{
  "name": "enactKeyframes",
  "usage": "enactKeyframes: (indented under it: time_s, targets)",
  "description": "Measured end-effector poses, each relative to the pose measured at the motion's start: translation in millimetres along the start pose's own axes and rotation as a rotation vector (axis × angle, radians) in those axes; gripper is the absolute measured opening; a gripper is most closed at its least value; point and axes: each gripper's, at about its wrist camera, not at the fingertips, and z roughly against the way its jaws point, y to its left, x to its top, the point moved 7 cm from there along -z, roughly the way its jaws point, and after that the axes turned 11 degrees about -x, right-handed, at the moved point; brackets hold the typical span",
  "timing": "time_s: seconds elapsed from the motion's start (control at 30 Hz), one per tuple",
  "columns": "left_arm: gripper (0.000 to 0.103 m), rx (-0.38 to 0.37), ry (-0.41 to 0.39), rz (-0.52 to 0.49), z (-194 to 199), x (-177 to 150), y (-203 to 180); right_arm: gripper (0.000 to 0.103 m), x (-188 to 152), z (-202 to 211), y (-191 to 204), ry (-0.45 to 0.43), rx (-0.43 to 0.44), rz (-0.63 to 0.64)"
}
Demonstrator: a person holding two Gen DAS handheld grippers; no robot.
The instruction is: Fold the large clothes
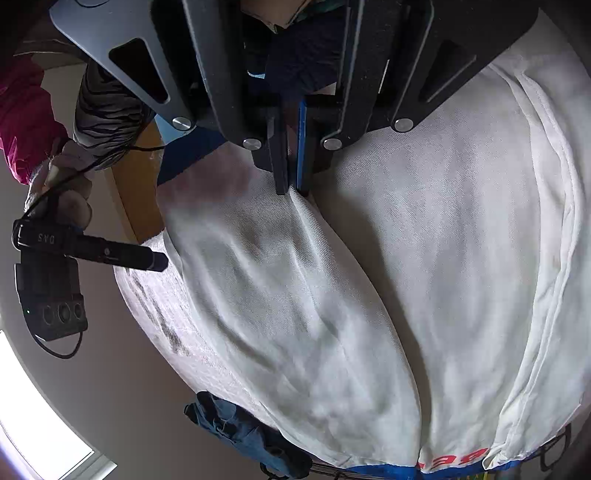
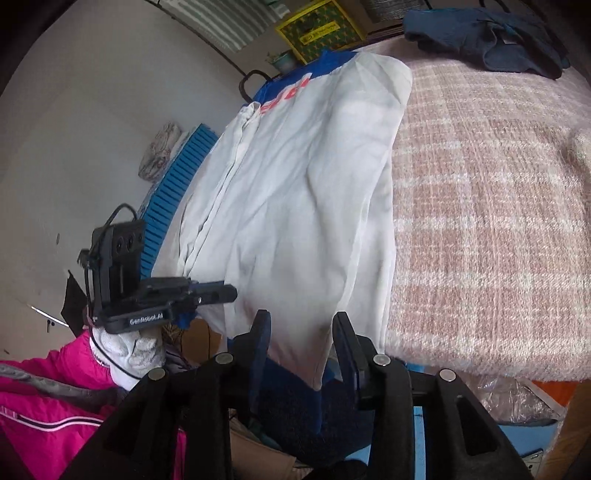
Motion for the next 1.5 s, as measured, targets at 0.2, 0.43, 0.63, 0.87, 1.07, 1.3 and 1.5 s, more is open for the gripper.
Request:
enactKeyframes:
  time_s: [0.2, 0.43, 0.63, 0.87, 1.07, 1.3, 1.5]
  targets:
    - [0.002, 0.003, 0.002, 0.006, 0, 0, -1, 0.028, 42, -35, -20, -0.025, 0.039, -0.15]
    - [0.002, 0.012, 0.014, -0.033, -6, 1, -10, 0.001, 67, -30, -19, -0.051, -0.113, -0.07]
    - [0.002, 0.022, 0.019, -0.049, -5, -1, -9, 0.009, 74, -27, -17, -0.062, -0.084, -0.086]
    - [0.002, 0.007, 0.028, -0.046, -7, -4, -10, 0.037, 28, 2, -44, -0.061, -0.051, -0.133]
    - [0.002, 0.013, 0.019, -0.053, -11, -2, -13, 0.044, 0, -9, -47, -0.008, 0.043, -0.158]
    - [0.002, 0.022, 0.021, -0.057, -12, -1, -14, 0.036, -7, -11, -18, 0.028, 0.153, -0.107]
    - [0.002, 0.001, 0.013, -0.032, -11, -2, -13, 0.033, -20, -19, -26, 0.082, 0.139, -0.103]
